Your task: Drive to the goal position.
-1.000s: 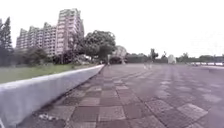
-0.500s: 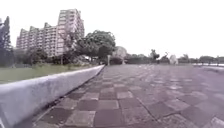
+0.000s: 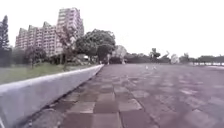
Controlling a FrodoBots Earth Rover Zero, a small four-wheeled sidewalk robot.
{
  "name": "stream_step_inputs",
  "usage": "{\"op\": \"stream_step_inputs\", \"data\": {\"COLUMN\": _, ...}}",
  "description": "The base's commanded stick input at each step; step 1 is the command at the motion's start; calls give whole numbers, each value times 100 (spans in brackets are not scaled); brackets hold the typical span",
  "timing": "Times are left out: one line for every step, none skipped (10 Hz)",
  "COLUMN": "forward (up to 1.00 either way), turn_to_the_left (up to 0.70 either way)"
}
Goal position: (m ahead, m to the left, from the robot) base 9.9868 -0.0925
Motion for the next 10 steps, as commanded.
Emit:
{"op": "stream_step_inputs", "data": {"forward": 100, "turn_to_the_left": 0}}
{"op": "stream_step_inputs", "data": {"forward": 100, "turn_to_the_left": 0}}
{"op": "stream_step_inputs", "data": {"forward": 100, "turn_to_the_left": 0}}
{"op": "stream_step_inputs", "data": {"forward": 100, "turn_to_the_left": 0}}
{"op": "stream_step_inputs", "data": {"forward": 100, "turn_to_the_left": 0}}
{"op": "stream_step_inputs", "data": {"forward": 100, "turn_to_the_left": 0}}
{"op": "stream_step_inputs", "data": {"forward": 100, "turn_to_the_left": 0}}
{"op": "stream_step_inputs", "data": {"forward": 100, "turn_to_the_left": 0}}
{"op": "stream_step_inputs", "data": {"forward": 100, "turn_to_the_left": 0}}
{"op": "stream_step_inputs", "data": {"forward": 100, "turn_to_the_left": 0}}
